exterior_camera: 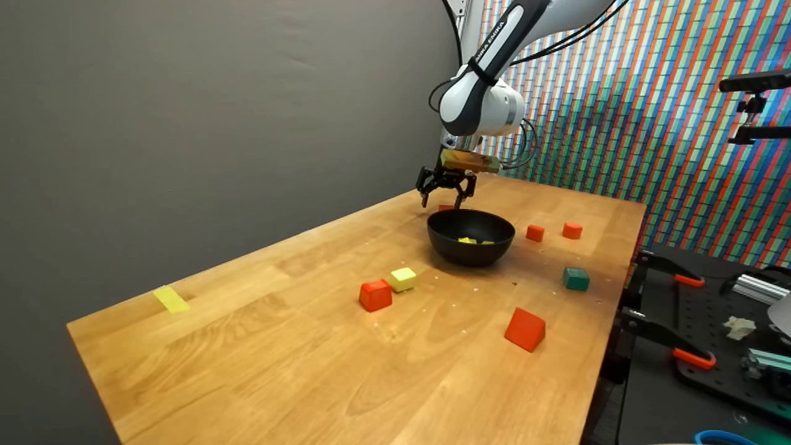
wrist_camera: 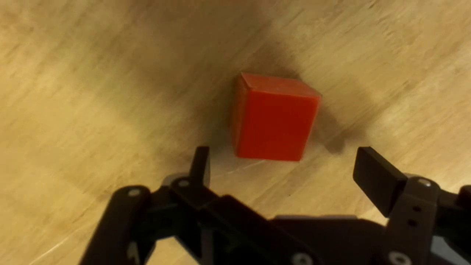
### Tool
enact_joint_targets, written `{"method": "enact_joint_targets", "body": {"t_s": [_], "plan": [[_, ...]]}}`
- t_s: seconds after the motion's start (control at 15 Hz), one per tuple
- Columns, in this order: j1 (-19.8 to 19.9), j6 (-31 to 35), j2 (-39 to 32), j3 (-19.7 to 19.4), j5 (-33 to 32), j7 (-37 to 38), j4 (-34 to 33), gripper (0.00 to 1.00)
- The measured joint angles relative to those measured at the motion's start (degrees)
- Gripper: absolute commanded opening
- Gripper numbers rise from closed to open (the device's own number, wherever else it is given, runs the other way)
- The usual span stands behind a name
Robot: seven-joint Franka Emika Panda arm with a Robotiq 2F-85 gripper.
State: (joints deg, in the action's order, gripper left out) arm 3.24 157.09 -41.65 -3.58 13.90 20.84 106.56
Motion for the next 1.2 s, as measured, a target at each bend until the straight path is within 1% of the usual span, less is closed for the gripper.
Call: {"method": "enact_joint_targets", "body": {"t_s": [0.07,0.13,0.2,0.27,0.67,0.87,0.93,1.0,1.13,1.2], "plan": [[0.01,0.0,-0.63,0.0,0.02,0.02,-0.16,0.71],[0.0,0.03,-1.01,-0.07,0.02,0.05,-0.21,0.7],[0.01,0.01,-1.12,-0.17,0.02,0.05,-0.23,0.64],[0.01,-0.02,-1.13,-0.37,0.02,0.1,-0.2,0.54],[-0.24,-0.06,-0.51,-0.53,0.17,1.15,-0.22,0.1],[-0.5,-0.01,-0.22,-0.48,0.44,1.65,-0.09,0.02],[-0.56,0.05,-0.11,-0.49,0.47,1.72,0.03,0.32],[-0.59,0.11,0.01,-0.51,0.47,1.87,0.24,0.32],[-0.81,0.56,0.07,-0.65,0.47,2.05,0.51,0.45],[-1.21,0.88,0.1,-0.91,0.47,2.21,0.7,0.54]]}}
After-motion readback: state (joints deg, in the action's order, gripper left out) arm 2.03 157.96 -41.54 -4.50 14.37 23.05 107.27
